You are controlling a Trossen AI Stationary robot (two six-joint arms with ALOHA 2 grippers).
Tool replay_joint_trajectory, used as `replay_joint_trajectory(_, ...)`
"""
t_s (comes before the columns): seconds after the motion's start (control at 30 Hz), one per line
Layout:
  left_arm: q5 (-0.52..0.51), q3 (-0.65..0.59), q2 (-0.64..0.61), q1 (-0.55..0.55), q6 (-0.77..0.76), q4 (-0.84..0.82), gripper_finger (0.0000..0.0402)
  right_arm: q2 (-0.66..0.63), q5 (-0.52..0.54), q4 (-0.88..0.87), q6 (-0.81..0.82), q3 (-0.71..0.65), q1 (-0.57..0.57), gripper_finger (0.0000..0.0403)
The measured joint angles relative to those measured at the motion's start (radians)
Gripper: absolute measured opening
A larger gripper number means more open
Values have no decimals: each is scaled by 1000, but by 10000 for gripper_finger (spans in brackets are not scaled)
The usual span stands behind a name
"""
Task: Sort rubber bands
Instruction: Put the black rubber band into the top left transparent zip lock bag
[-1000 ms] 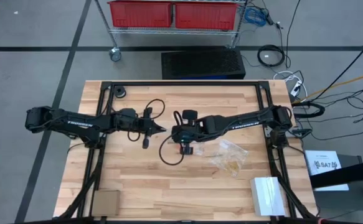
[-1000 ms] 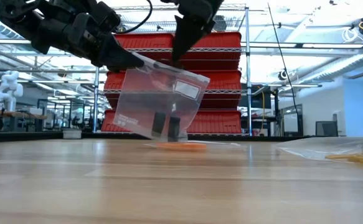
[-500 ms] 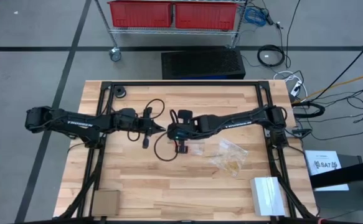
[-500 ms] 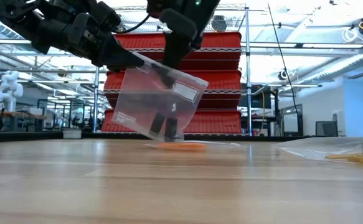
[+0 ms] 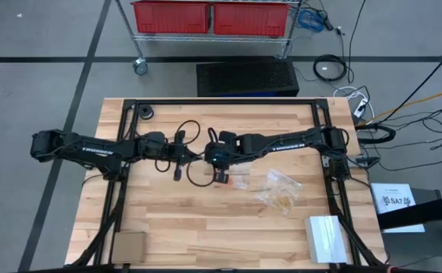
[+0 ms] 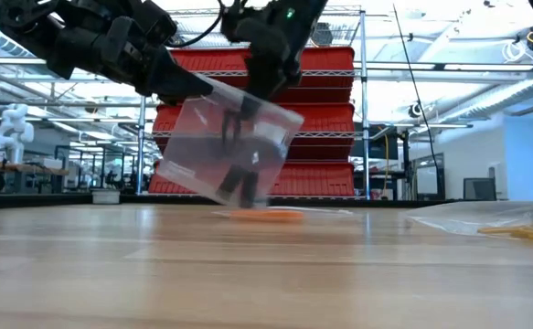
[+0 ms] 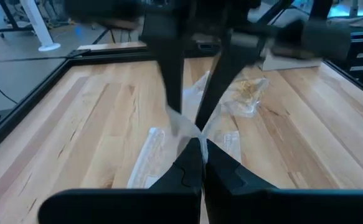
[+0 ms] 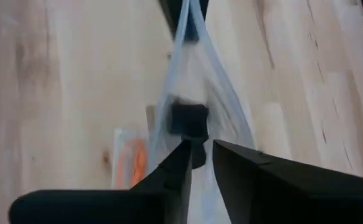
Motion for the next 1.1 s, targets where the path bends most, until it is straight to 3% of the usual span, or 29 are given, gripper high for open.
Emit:
replay_joint_trajectory(0.3,-1,0,0,0,-45,18,2,-96,8,-167,79,-3,31,84)
replay_joint_trajectory(0.43,-67,0,0,0,-76,15,2,-128,12,-129,83,-112,38,84)
replay_joint_trajectory(0.6,-136,0,0,0,-78,3,2,-234,9,71,116,-369,35,84)
replay_joint_trajectory(0.8,-300,0,-40,9,-49,-45,2,-398,10,482,145,-702,33,84)
replay_joint_trajectory(0.93,-401,31,-82,41,-29,-191,2,-428,10,643,148,-833,16,84)
replay_joint_trajectory(1.1,-534,143,-113,76,-15,-467,2,-398,13,734,140,-884,-25,84)
